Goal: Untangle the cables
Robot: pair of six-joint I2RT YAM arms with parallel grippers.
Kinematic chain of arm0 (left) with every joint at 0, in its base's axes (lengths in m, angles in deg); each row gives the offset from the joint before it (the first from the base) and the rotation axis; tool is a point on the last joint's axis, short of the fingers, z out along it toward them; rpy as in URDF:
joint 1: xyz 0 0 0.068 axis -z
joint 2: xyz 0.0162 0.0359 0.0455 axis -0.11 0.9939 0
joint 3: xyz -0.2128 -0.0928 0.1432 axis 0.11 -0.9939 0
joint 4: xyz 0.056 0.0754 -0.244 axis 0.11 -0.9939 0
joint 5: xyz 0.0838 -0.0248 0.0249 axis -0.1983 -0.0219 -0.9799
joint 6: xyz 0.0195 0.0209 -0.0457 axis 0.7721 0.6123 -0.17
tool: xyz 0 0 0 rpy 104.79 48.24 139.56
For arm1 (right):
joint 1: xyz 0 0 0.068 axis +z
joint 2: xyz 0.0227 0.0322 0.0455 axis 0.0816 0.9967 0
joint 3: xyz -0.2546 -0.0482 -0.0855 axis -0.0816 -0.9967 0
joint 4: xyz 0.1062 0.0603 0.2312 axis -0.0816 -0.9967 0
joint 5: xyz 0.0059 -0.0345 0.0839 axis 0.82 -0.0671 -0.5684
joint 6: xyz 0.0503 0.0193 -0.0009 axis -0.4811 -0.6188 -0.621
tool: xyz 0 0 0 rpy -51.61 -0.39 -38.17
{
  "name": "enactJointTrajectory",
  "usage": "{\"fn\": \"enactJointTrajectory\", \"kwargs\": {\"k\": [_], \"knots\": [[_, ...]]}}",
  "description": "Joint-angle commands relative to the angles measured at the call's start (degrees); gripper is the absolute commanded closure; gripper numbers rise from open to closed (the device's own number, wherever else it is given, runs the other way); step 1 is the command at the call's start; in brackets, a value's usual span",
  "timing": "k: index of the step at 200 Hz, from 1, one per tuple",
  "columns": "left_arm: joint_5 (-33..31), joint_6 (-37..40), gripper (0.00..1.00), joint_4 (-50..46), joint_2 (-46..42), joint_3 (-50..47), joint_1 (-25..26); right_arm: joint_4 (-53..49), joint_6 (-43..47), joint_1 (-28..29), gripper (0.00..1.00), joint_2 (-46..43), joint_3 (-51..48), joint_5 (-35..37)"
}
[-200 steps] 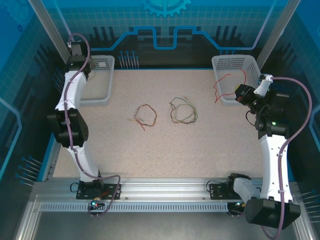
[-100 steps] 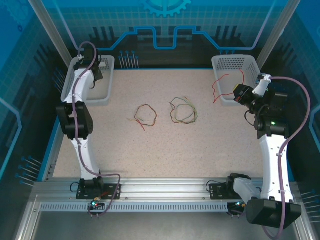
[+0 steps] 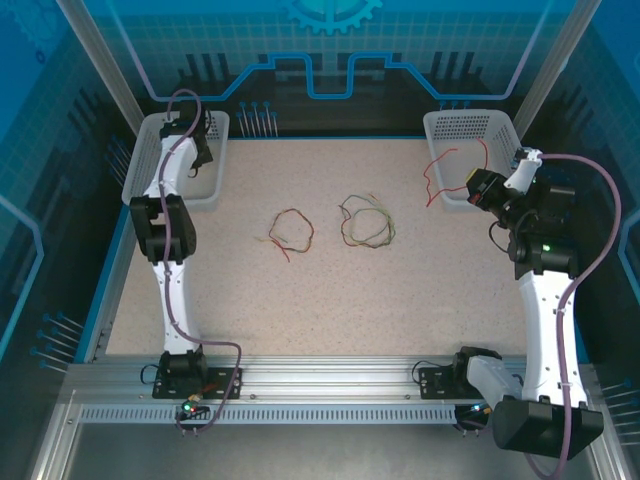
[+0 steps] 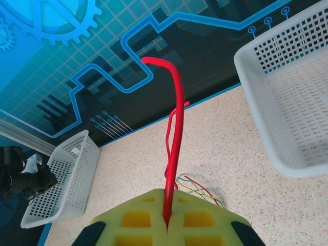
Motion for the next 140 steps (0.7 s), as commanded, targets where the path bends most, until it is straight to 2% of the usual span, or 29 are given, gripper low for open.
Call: {"fn": "enactJointTrajectory", "kwargs": {"k": [1, 24, 61, 76, 98, 100, 103, 108, 113, 140], "knots": [[-0.37, -0.22, 1.00, -3.23, 2.01, 4.09, -0.18, 0.04, 0.82, 0.97, 1.00, -1.19, 1.06, 0.86], [-1.05, 0.42, 0.98, -2.24, 1.31, 3.22, 0.09, -0.39, 1.08, 1.08, 1.00, -1.29, 1.49, 1.02], [-1.01, 1.56, 0.84, -1.65, 0.47, 2.69, 0.17, 0.01, 0.75, 1.08, 1.00, -1.18, 1.37, 0.81], [-0.96, 1.40, 0.71, -1.64, -0.21, 2.32, 0.34, 0.20, 0.47, 1.13, 1.00, -1.19, 1.23, 0.71], [-1.55, 1.62, 0.69, -0.76, -1.89, 1.22, 0.82, 0.05, 0.78, 1.26, 1.00, -1.28, 1.50, 0.72], [-1.52, 1.62, 0.65, -0.65, -2.10, 1.07, 0.80, 0.00, 0.81, 1.24, 1.00, -1.29, 1.54, 0.75], [-1.45, 1.60, 0.54, -0.55, -2.38, 0.94, 0.85, -0.11, 0.87, 1.21, 1.00, -1.30, 1.58, 0.84], [-1.42, 1.82, 0.49, -0.42, -2.78, 0.74, 0.94, -0.19, 0.95, 1.20, 1.00, -1.30, 1.73, 0.84], [-1.49, 1.71, 0.38, -0.42, -3.14, 0.71, 1.04, -0.30, 1.06, 1.28, 1.00, -1.35, 1.83, 0.92], [-2.10, 2.13, 0.35, -0.32, -6.02, 0.32, 1.47, -0.45, 1.26, 1.40, 1.00, -1.23, 2.04, 1.11]]}}
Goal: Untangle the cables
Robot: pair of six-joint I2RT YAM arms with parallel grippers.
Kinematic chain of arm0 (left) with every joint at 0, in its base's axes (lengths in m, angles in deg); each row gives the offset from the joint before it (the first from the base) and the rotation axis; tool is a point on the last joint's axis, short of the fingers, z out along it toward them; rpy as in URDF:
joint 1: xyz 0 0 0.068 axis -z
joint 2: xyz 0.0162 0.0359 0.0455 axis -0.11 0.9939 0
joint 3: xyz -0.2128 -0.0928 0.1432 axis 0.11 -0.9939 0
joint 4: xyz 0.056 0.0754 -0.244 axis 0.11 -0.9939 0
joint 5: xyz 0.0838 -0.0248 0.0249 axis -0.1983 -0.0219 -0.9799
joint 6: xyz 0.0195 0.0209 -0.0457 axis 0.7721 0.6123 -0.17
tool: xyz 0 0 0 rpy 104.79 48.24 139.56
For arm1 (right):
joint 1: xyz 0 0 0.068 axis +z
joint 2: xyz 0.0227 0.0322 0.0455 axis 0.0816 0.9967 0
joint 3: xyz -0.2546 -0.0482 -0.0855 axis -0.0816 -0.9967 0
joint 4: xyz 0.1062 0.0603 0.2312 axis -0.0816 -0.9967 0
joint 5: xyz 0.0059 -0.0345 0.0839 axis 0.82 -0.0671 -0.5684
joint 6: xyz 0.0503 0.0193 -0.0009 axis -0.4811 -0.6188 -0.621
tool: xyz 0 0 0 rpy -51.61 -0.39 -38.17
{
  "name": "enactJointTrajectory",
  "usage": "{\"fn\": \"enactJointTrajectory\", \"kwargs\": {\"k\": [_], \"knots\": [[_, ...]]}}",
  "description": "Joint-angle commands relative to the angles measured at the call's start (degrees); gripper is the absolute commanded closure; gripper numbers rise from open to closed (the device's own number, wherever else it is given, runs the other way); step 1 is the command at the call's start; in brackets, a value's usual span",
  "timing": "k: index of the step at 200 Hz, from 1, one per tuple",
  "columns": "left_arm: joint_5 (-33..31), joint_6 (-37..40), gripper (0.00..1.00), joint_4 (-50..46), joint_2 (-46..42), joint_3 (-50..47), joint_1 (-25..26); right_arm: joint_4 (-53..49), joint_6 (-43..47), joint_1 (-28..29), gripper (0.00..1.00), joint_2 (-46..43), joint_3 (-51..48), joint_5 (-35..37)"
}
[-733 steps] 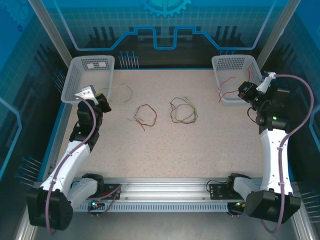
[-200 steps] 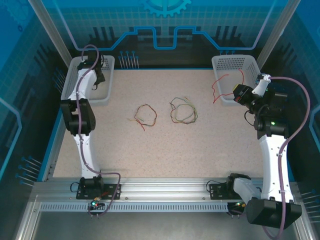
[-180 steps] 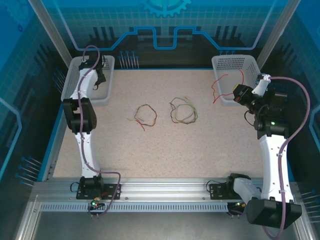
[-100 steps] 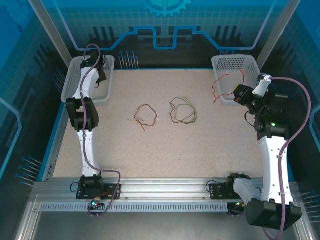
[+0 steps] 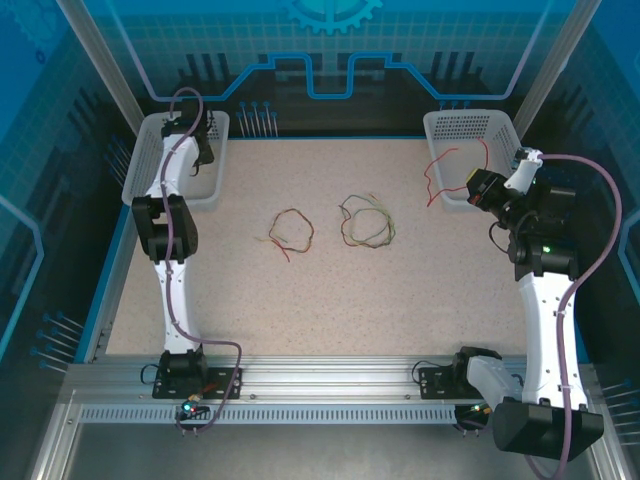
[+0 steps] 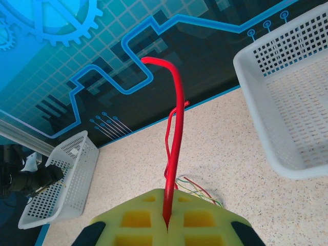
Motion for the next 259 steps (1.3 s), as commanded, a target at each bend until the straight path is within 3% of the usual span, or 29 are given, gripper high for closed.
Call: {"fn": "enactJointTrajectory", "kwargs": {"k": [1, 3, 6, 9, 34, 42, 63, 89, 125, 152, 189, 225, 259], "knots": [[-1.76, 0.58, 0.35, -0.04, -6.18, -0.55, 0.85, -0.47, 1.04, 1.06, 1.00, -0.80, 2.03, 0.30], [-1.91, 0.59, 0.34, 0.04, -6.46, -0.61, 0.85, -0.51, 1.04, 1.05, 1.00, -0.73, 2.07, 0.24], [-2.10, 0.59, 0.23, 0.02, -6.95, -0.70, 0.86, -0.57, 1.04, 1.10, 1.00, -0.63, 2.11, 0.22], [-2.22, 0.59, 0.18, 0.19, -7.40, -0.97, 0.86, -0.69, 1.05, 1.16, 1.00, -0.58, 2.18, 0.21], [-3.65, 1.21, 0.16, 0.84, -11.34, -2.63, 0.85, -0.66, 0.96, 1.48, 1.00, -0.35, 2.03, 0.33], [-4.38, 1.49, 0.09, 1.86, -12.95, -4.13, 0.78, -0.70, 1.01, 1.51, 1.00, -0.43, 2.02, 0.50], [-2.81, 2.10, 0.18, 6.98, -16.64, -10.69, -0.10, -0.56, 1.02, 1.58, 1.00, -0.62, 1.80, 0.73], [-2.56, 0.62, 0.30, 4.31, -15.99, -12.72, -1.33, -0.31, 1.05, 1.67, 1.00, -0.97, 1.54, 0.82], [0.30, 0.55, 0.24, 5.36, -17.92, -18.32, -0.95, -1.14, 1.66, 1.77, 1.00, -0.75, 2.26, 0.68], [1.35, 1.27, 0.23, 10.57, -25.68, -24.52, 1.19, -1.43, 1.31, 2.15, 1.00, 1.58, 3.55, -1.11], [2.46, 1.65, 0.22, 20.37, -42.56, -35.85, 9.90, 2.15, -0.93, 2.38, 1.00, 7.33, 4.00, -1.26], [3.11, 0.94, 0.26, 39.76, -56.61, -55.88, 27.27, 11.82, -7.16, 1.30, 1.00, 13.08, 3.24, 2.09], [5.21, -0.65, 0.28, 53.03, -59.43, -66.75, 41.40, 25.11, -13.42, -2.73, 1.00, 21.23, 1.73, 0.79]]}}
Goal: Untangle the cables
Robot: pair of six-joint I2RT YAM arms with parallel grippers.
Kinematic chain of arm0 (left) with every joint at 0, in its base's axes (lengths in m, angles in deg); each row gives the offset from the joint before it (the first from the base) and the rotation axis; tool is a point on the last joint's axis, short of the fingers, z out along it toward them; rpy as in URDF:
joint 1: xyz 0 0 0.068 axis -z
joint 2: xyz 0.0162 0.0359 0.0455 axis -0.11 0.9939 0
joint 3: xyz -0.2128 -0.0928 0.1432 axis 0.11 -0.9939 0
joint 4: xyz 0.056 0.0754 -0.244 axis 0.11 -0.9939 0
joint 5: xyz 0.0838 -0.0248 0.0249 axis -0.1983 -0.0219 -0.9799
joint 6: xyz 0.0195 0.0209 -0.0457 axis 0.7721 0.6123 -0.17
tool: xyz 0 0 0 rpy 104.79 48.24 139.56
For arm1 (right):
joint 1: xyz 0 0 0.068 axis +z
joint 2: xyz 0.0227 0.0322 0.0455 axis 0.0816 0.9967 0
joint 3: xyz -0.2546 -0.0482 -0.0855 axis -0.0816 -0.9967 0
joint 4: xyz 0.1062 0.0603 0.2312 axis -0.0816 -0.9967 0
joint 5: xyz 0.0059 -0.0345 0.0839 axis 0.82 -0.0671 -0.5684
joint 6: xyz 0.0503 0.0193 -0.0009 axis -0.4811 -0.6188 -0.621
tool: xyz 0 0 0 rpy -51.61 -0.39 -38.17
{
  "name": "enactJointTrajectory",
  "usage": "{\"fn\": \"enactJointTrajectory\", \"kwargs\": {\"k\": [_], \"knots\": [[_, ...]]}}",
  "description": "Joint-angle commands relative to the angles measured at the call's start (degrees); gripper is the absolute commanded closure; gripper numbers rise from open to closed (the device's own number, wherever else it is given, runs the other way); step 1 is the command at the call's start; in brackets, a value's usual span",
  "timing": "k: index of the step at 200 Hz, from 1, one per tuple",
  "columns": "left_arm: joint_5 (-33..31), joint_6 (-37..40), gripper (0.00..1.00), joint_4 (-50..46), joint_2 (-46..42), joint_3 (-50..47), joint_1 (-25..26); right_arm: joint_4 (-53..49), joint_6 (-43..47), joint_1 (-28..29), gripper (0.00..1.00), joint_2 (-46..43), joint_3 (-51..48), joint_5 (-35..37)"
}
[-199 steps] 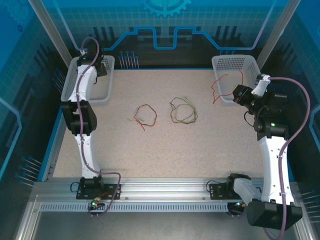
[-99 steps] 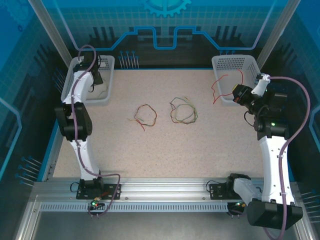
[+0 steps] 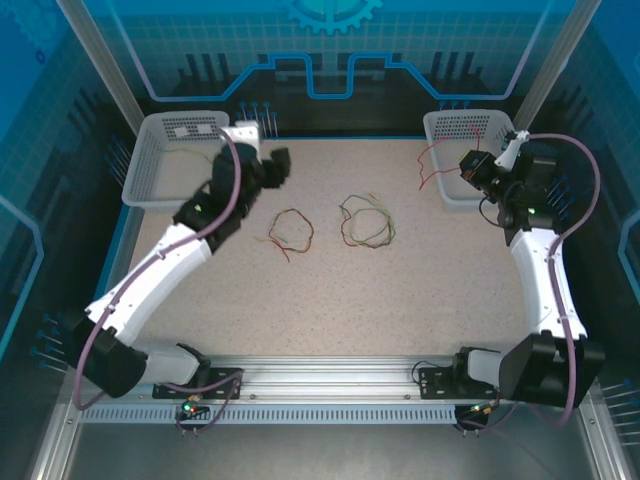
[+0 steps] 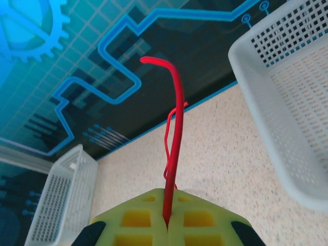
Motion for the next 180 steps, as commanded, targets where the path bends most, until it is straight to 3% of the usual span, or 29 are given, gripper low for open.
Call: {"fn": "enactJointTrajectory", "kwargs": {"k": [1, 28, 55, 82, 98, 150, 180], "knots": [[2.00, -0.88, 0.28, 11.42, 2.34, -5.94, 6.44, 13.14, -6.27, -3.30, 1.00, 4.77, -0.96, 0.20], [2.85, 2.23, 0.26, 13.93, 3.56, -7.76, 15.34, 22.76, -10.63, -7.37, 1.00, 11.32, -2.65, 1.32], [6.25, 6.02, 0.23, 17.04, 2.47, -12.63, 20.33, 27.04, -12.12, -9.74, 1.00, 17.97, -1.70, 4.06], [9.98, 3.82, 0.19, 26.03, -1.25, -23.10, 20.62, 27.94, -10.32, -10.64, 1.00, 25.76, 2.46, 5.71], [10.17, 2.98, 0.19, 28.59, -3.11, -27.37, 20.62, 27.20, -10.81, -11.37, 1.00, 32.08, 7.44, 3.00], [5.86, 2.73, 0.19, 26.04, -3.78, -29.75, 20.62, 21.18, -9.41, -10.78, 1.00, 44.09, 18.82, 6.45], [3.97, 3.44, 0.18, 25.92, -3.44, -30.08, 20.58, 13.96, -7.57, -10.00, 0.72, 47.14, 24.48, 5.80]]}}
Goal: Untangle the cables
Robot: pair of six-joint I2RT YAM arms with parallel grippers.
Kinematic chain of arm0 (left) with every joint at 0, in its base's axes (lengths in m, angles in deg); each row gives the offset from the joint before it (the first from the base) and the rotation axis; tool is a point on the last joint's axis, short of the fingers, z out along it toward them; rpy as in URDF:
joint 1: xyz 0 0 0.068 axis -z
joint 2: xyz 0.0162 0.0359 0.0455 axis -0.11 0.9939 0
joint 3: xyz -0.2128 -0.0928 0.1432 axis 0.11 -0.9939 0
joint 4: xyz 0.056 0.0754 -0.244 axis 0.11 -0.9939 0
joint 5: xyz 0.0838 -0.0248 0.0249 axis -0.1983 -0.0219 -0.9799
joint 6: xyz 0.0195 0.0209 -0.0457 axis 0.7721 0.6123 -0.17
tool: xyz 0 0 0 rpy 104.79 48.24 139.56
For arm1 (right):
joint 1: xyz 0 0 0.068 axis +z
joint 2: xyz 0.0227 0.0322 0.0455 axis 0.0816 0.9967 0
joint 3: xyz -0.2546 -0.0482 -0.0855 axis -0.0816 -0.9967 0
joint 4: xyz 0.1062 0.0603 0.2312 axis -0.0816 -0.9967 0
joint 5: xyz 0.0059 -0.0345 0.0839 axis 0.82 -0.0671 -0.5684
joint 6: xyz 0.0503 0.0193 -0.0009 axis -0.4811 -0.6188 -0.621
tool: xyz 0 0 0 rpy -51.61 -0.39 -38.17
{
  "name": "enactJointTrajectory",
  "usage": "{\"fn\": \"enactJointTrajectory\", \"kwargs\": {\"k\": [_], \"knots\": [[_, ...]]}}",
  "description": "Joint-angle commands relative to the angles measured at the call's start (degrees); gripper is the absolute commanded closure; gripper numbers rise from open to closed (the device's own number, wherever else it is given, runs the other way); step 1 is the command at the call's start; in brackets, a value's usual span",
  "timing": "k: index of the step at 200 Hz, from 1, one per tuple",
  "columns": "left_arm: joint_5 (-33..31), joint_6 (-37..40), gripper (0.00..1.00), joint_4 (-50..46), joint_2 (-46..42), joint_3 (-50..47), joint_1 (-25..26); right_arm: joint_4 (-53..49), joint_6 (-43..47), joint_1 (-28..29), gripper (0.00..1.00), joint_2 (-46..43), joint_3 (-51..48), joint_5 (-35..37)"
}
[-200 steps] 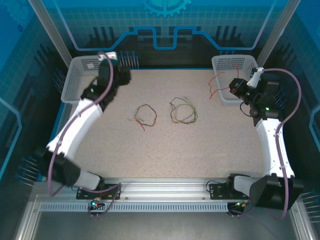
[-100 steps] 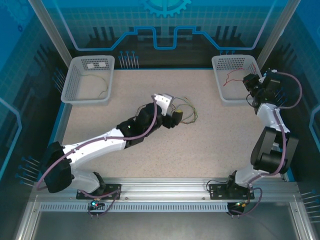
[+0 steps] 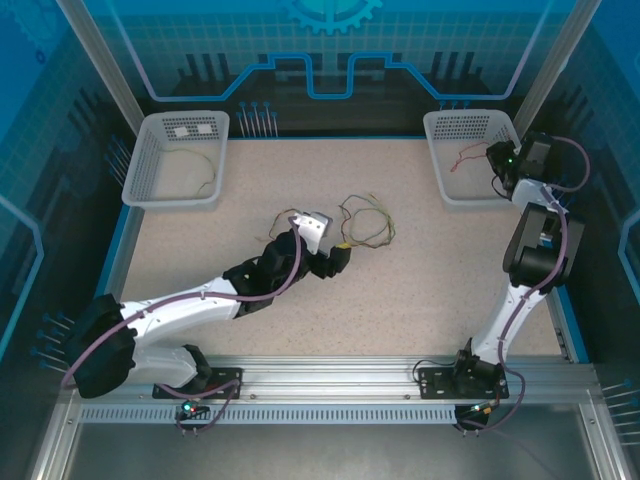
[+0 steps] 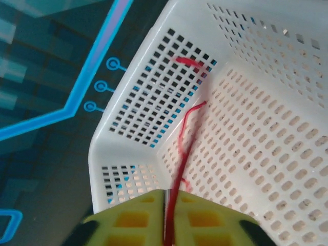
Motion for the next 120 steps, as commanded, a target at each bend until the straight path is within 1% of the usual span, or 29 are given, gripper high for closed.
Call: {"fn": "enactJointTrajectory", "kwargs": {"k": [1, 5, 9, 23, 29, 48, 56, 73, 83, 103, 120], "knots": [[-2.73, 0.44, 0.18, 1.63, -1.17, -0.79, -0.21, -5.15, 2.35, 0.55, 0.70, 1.51, 4.40, 0.84], [-2.98, 0.44, 0.18, 1.57, -1.09, -0.80, -0.23, -5.56, 2.77, 0.65, 0.60, 1.51, 4.50, 1.03], [-3.36, 0.45, 0.18, 1.56, -1.13, -0.83, -0.24, -6.12, 3.09, 0.81, 0.54, 1.39, 4.50, 1.48], [-4.26, 0.66, 0.18, 1.75, -1.16, -1.11, -0.23, -9.42, 3.86, 1.00, 0.43, 0.38, 4.57, 3.51], [-4.53, 0.97, 0.18, 1.98, -1.20, -1.27, -0.23, -10.13, 4.08, 1.07, 0.34, -0.39, 4.11, 4.05], [-5.91, 1.26, 0.17, 1.65, -1.42, -1.17, -0.31, -12.58, 5.18, 1.17, 0.30, -4.17, 2.26, 4.79], [-6.66, 1.21, 0.16, 1.34, -1.51, -1.11, -0.40, -13.57, 6.32, 1.72, 0.21, -6.32, 1.30, 5.74], [-6.41, 0.24, 0.16, -0.39, -1.66, -0.34, -1.53, -20.84, 8.25, 3.07, 0.18, -10.72, 1.59, 9.81], [-5.87, -1.81, 0.16, -2.76, -1.98, 0.53, -2.91, -23.83, 8.94, 3.73, 0.16, -14.01, 0.67, 10.27], [-2.90, -7.42, 0.15, -7.44, -2.74, 2.01, -7.30, -21.60, 12.38, 6.70, 0.17, -23.60, -6.29, 8.95], [-0.33, -11.23, 0.14, -13.49, -2.23, 4.31, -11.70, -20.46, 17.70, 12.08, 0.17, -32.49, -11.73, 9.81]]}}
